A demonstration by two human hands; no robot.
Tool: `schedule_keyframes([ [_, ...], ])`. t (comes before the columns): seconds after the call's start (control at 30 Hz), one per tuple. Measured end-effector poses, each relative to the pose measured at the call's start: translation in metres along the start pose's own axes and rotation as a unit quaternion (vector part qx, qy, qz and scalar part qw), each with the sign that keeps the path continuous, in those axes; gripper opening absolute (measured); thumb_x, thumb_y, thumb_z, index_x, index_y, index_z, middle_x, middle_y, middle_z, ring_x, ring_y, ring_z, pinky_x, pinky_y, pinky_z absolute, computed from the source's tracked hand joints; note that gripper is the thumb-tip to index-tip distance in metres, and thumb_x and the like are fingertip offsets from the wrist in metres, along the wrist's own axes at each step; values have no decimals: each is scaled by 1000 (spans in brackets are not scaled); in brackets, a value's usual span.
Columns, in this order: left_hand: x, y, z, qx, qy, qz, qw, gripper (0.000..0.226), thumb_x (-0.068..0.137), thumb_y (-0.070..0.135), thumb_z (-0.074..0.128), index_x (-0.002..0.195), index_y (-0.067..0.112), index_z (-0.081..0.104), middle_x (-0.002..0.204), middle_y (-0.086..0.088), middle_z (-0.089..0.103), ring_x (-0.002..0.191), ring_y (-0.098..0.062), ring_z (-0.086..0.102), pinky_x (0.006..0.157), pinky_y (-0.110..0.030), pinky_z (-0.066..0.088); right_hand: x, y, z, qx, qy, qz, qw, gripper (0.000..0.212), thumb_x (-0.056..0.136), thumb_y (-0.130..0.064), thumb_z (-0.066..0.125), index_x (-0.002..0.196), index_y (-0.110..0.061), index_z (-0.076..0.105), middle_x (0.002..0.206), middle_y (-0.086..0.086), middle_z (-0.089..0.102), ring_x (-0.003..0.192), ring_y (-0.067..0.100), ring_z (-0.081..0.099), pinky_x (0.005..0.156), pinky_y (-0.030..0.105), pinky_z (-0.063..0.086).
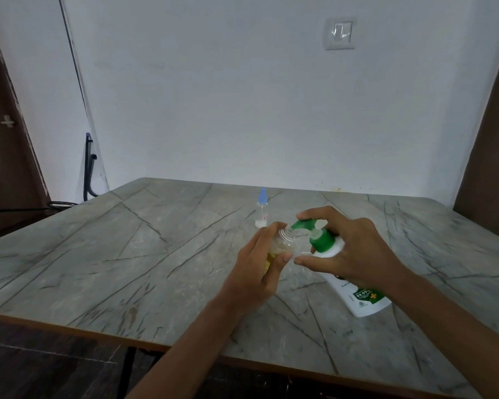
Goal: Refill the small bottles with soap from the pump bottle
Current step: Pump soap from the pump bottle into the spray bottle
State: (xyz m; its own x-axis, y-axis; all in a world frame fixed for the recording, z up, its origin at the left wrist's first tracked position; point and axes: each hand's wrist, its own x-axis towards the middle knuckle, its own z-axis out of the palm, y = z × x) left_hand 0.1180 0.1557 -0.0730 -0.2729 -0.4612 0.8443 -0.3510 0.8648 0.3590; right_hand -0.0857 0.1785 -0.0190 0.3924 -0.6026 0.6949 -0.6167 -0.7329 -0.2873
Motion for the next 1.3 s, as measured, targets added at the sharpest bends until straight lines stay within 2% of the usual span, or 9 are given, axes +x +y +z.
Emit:
schedule_keyframes([
  [0.17,-1,0,1,1,-22,8,1000,37,95,20,54,130,10,45,113,1,55,87,-10,58,71,-21,50,0,-6,-3,26,15,-3,1000,54,62,-57,79,110,-46,55,86,-28,64,75,-5,68,58,10,54],
  [0.3,-2,-2,1,1,-30,9,1000,37,95,18,54,130,9,46,113,-2,57,84,-12,58,69,-21,50,-1,-8,-3,31,20,-6,999,55,62,-56,79,110,-39,58,88,-35,60,77,-10,66,61,4,50],
  [0.5,0,2,0,0,0,-6,1000,40,96,25,52,132,11,43,118,5,52,102,8,53,83,-7,43,-2,-4,0,-25,-5,-13,1000,70,66,-73,70,127,-53,42,96,-20,69,77,3,67,67,17,55],
  [0.6,1,1,0,-2,-2,-15,1000,41,96,27,51,133,11,44,118,4,54,101,3,55,83,-9,44,-1,-3,0,-33,-6,-9,999,78,65,-75,69,133,-55,37,94,-16,69,72,6,66,67,19,56],
  [0.77,1,2,-1,-2,3,-17,1000,41,96,26,52,132,8,44,118,4,53,101,5,55,82,-8,44,0,0,1,-29,-13,-13,999,69,66,-75,68,126,-53,41,98,-19,69,77,3,67,66,19,55],
  [1.03,0,1,-1,-4,3,-13,1000,40,95,24,53,131,7,46,115,3,55,97,2,56,80,-9,44,1,2,1,10,-5,12,1000,67,61,-65,78,120,-50,50,77,-4,72,63,14,67,55,32,56],
  [1.1,-1,3,-1,-7,-2,-7,1000,38,95,24,52,130,9,46,113,2,56,91,-4,58,75,-13,47,1,1,0,26,2,6,1000,62,60,-63,80,115,-49,54,80,-11,72,67,12,70,55,28,58],
  [1.2,-1,4,0,-3,-16,5,1000,36,96,25,52,129,12,45,110,-2,58,83,-10,58,68,-21,50,1,-3,-1,38,16,1,999,55,58,-59,80,106,-48,55,87,-30,63,78,-2,69,59,16,57],
  [1.3,-1,2,1,-1,-22,-4,1000,39,96,27,51,130,10,45,113,-1,57,90,-6,59,73,-16,49,1,-2,-1,34,9,11,999,56,60,-61,80,108,-48,55,85,-25,67,76,2,70,59,19,57],
])
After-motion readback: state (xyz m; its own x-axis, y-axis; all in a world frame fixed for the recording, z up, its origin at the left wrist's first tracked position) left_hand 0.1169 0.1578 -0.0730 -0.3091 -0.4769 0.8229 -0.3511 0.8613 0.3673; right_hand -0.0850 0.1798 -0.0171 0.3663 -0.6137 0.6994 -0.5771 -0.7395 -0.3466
